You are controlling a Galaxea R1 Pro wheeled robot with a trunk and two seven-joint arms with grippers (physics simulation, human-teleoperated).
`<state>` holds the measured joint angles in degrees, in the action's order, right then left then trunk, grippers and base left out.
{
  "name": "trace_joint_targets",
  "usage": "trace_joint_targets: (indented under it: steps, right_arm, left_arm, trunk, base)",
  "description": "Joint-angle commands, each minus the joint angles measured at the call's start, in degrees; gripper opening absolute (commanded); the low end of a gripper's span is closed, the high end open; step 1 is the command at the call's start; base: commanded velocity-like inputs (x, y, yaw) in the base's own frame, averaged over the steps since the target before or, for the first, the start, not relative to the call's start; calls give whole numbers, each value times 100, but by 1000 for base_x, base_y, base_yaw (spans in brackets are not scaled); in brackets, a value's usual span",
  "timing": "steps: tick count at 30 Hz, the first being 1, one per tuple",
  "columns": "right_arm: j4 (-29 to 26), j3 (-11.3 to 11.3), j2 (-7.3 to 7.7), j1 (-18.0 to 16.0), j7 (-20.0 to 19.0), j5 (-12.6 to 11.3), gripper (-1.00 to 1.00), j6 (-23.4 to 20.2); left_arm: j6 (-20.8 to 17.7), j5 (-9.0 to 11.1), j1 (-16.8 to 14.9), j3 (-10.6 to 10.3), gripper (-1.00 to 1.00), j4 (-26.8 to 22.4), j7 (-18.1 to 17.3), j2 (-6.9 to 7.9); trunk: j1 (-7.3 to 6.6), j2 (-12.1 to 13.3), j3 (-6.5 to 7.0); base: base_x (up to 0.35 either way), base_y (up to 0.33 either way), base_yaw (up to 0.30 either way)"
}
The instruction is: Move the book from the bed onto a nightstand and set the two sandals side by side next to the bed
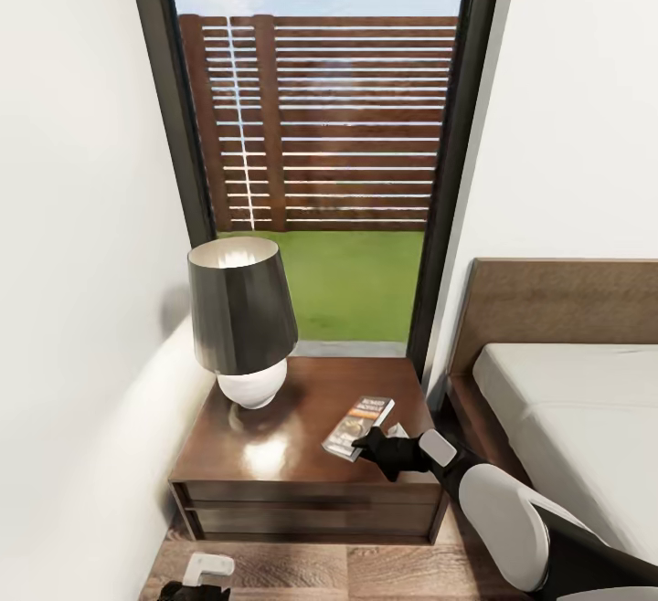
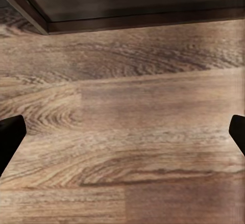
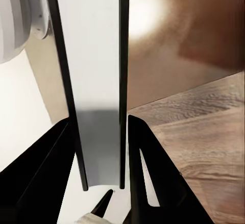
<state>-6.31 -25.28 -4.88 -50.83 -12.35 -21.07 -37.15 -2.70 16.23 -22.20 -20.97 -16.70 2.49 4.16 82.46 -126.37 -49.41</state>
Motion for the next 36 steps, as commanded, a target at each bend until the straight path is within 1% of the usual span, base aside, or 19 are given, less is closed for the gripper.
trace_joint_targets:
  steps: [1, 7, 12, 36]
  right_arm:
    - [-11, -4, -2, -2, 46, -38, -100, -29]
    - [-14, -4, -3, 0, 177, -97, -100, -29]
    - [-18, -4, -1, -4, 209, -116, -100, -29]
    - [-17, -4, -1, -69, 232, -126, -100, -29]
  left_arm:
    - [-53, 56, -1, -48, 100, -36, 26, 6]
    - [-188, 57, -3, -48, 100, -100, 24, 6]
    - [-222, 56, -3, -48, 100, -116, 25, 6]
    - [-236, 56, 2, -41, 100, -115, 25, 6]
  trunk:
    - [-1, -2, -5]
    - [-1, -2, -5]
    - [109, -203, -95]
    - [109, -203, -95]
  base:
    - [0, 0, 0]
    - [0, 0, 0]
    - [0, 0, 0]
    - [0, 0, 0]
